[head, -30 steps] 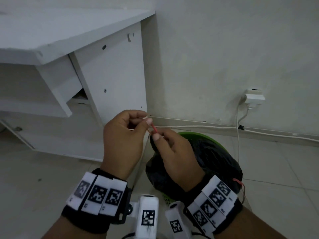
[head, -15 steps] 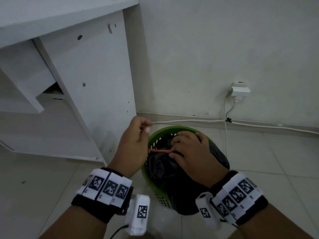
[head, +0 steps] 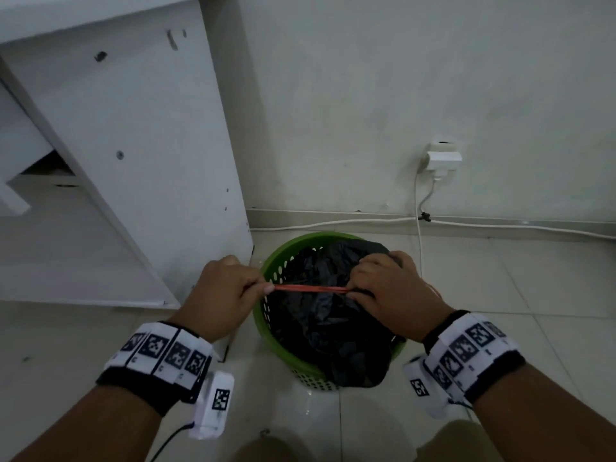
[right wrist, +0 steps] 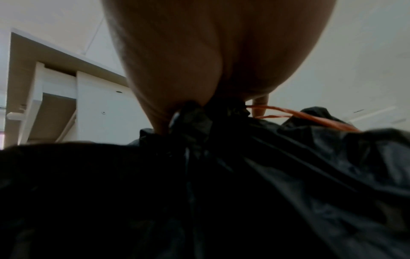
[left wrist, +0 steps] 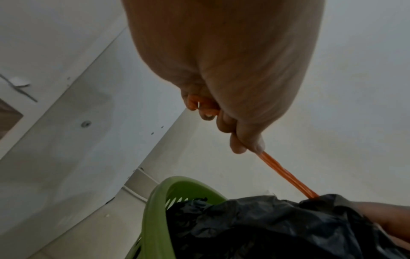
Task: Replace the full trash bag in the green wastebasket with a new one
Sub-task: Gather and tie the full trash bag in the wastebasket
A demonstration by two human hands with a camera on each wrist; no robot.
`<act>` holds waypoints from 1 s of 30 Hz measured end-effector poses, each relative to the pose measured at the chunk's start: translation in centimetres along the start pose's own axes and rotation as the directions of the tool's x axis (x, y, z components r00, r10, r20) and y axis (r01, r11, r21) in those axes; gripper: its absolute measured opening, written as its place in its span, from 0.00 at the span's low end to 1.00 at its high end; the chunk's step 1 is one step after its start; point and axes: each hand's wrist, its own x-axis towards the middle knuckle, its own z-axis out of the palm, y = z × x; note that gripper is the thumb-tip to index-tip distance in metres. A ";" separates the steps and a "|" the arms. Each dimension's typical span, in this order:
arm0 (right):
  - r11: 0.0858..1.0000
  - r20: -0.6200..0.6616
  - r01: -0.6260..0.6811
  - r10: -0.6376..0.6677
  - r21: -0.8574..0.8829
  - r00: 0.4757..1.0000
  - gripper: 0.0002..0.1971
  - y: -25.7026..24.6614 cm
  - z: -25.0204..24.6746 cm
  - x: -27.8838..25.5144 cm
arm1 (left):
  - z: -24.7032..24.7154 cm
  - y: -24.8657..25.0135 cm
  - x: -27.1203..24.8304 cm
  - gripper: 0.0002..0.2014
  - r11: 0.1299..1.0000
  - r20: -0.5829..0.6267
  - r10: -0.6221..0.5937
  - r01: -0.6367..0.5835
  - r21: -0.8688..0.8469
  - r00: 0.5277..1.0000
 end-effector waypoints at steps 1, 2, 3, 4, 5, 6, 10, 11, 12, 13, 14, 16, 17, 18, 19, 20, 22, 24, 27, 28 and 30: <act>1.000 0.015 -0.003 0.003 0.001 1.000 0.26 0.0 0.0 0.1 | 0.2 -0.1 0.1 0.16 0.999 -0.014 0.008 -0.007 0.052 1.000; 1.000 0.028 -0.003 0.003 0.004 1.000 0.27 0.0 0.1 0.3 | 0.3 -0.2 0.1 0.18 0.994 -0.020 0.007 -0.004 0.112 1.000; 1.000 0.030 0.000 -0.001 0.004 1.000 0.27 -0.1 0.3 0.4 | 0.4 0.0 0.1 0.19 0.985 -0.003 -0.009 0.009 0.174 1.000; 1.000 0.027 0.002 -0.002 -0.004 1.000 0.26 -0.2 0.5 0.4 | 0.5 0.4 0.1 0.19 0.971 0.029 -0.033 0.025 0.240 0.999; 1.000 0.013 -0.001 0.002 -0.018 1.000 0.25 -0.4 0.8 0.5 | 0.4 0.9 0.1 0.19 0.955 0.059 -0.075 0.055 0.291 0.995; 1.000 -0.008 -0.008 0.008 -0.029 1.000 0.24 -0.6 1.0 0.6 | 0.4 1.3 0.2 0.19 0.944 0.056 -0.107 0.084 0.320 0.993; 1.000 -0.012 -0.007 0.007 -0.011 1.000 0.28 -1.9 0.9 1.3 | 0.0 4.5 0.7 0.31 0.982 -0.111 -0.089 0.106 0.154 0.990; 1.000 -0.005 -0.013 0.013 -0.004 1.000 0.29 -2.3 0.7 1.6 | 0.1 5.7 1.0 0.30 0.994 -0.123 -0.072 0.081 0.072 0.990; 1.000 -0.002 -0.018 0.018 0.000 1.000 0.30 -2.6 0.6 1.8 | 0.2 6.9 1.3 0.27 0.998 -0.098 -0.064 0.061 -0.031 0.993; 1.000 -0.002 -0.018 0.018 0.004 1.000 0.31 -2.9 0.5 2.0 | 0.7 8.0 1.5 0.23 0.988 -0.051 -0.069 0.062 -0.138 0.996; 1.000 -0.001 -0.016 0.016 0.008 1.000 0.31 -3.2 0.4 2.1 | 1.2 9.0 1.7 0.18 0.971 0.007 -0.087 0.086 -0.223 0.996; 1.000 -0.012 -0.017 0.018 0.024 1.000 0.32 -3.4 0.4 2.2 | 2.1 10.1 2.0 0.11 0.937 0.062 -0.141 0.153 -0.313 0.988; 0.999 -0.023 -0.029 0.029 0.034 0.999 0.32 -3.4 0.4 2.2 | 2.5 10.3 2.1 0.10 0.925 0.050 -0.170 0.177 -0.337 0.984; 0.998 -0.031 -0.045 0.047 0.048 0.998 0.33 -3.4 0.3 2.2 | 2.8 10.4 2.1 0.10 0.914 0.033 -0.196 0.194 -0.356 0.980; 0.996 -0.038 -0.062 0.064 0.067 0.997 0.33 -3.4 0.2 2.2 | 3.0 10.5 2.2 0.10 0.909 0.024 -0.211 0.205 -0.363 0.977; 0.994 -0.041 -0.071 0.075 0.083 0.996 0.33 -3.4 0.1 2.1 | 3.0 10.5 2.2 0.11 0.911 0.026 -0.212 0.207 -0.356 0.977; 0.994 -0.029 -0.059 0.062 0.088 0.998 0.32 -3.6 -0.4 1.9 | 3.1 10.1 2.2 0.12 0.926 0.048 -0.193 0.198 -0.321 0.980; 0.997 0.007 -0.014 0.014 0.070 1.000 0.27 -3.6 -0.8 1.7 | 3.1 9.4 2.0 0.15 0.934 0.079 -0.191 0.206 -0.290 0.978; 0.997 0.032 0.076 -0.076 0.013 0.997 0.25 -3.1 -1.0 1.4 | 3.1 8.6 1.6 0.15 0.955 0.116 -0.166 0.189 -0.227 0.979; 0.995 0.010 0.102 -0.102 -0.008 0.995 0.25 -2.9 -0.9 1.3 | 3.0 8.3 1.5 0.15 0.962 0.120 -0.145 0.168 -0.214 0.982; 0.989 -0.053 0.140 -0.142 -0.047 0.988 0.21 -2.5 -0.7 1.1 | 2.8 7.9 1.3 0.15 0.966 0.128 -0.107 0.134 -0.220 0.986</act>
